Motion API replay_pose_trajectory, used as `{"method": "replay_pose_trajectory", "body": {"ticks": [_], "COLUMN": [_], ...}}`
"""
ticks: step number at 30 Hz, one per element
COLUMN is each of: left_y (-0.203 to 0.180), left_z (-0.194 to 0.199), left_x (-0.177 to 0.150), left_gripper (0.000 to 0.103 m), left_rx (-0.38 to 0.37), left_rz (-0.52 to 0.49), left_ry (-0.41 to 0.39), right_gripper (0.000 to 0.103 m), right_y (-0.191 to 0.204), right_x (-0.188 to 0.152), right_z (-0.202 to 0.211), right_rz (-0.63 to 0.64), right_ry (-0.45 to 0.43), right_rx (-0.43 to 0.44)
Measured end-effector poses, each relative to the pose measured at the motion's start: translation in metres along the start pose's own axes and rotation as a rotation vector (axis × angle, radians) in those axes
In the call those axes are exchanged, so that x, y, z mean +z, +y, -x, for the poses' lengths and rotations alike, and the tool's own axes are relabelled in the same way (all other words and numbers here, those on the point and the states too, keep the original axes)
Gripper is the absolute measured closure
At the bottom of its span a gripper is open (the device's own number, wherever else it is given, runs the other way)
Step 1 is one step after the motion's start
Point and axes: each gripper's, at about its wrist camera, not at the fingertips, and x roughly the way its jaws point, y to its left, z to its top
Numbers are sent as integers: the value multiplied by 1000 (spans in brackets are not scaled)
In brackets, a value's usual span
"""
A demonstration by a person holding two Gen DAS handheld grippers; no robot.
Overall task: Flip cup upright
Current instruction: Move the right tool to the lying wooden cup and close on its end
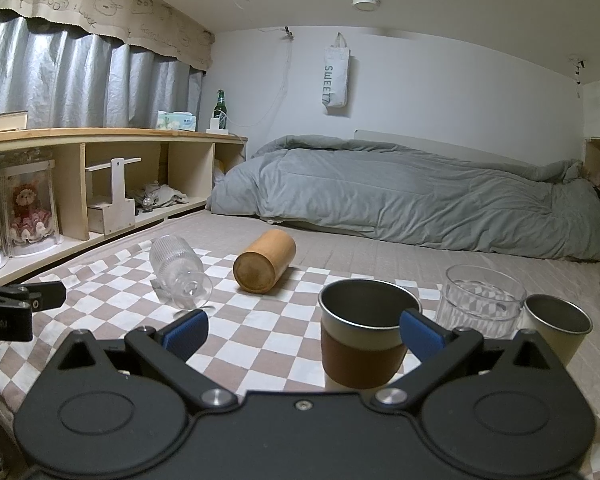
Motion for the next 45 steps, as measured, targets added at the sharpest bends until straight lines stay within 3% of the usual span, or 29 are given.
{"method": "replay_pose_trajectory", "body": {"ticks": [9, 15, 20, 29, 34, 37, 45], "left_y": [3, 14, 26, 48, 53, 55, 56], "left_z": [-12, -23, -32, -54, -65, -71, -83], "left_x": [-4, -10, -15, -25, -28, -29, -34], "left_gripper": [0, 0, 0, 0, 0, 0, 0], "left_rx": [-23, -57, -50, -24, -36, -78, -85], "left_rz": [43, 84, 107, 179, 175, 186, 194], "left_ry": [-13, -4, -6, 49, 100, 127, 150], "right_gripper": [0, 0, 0, 0, 1, 8, 16], "right_y": [5, 15, 31, 53, 49, 45, 40], "right_x": [17, 43, 65, 79, 77, 72, 58], "right_z": [-6, -33, -77, -186, -240, -271, -316], "right_rz": [-15, -89, -113, -125, -244, -327, -457], "right_ry": [10, 20, 32, 190, 285, 338, 396], "right_rx": [20, 36, 38, -14, -27, -34, -22]}}
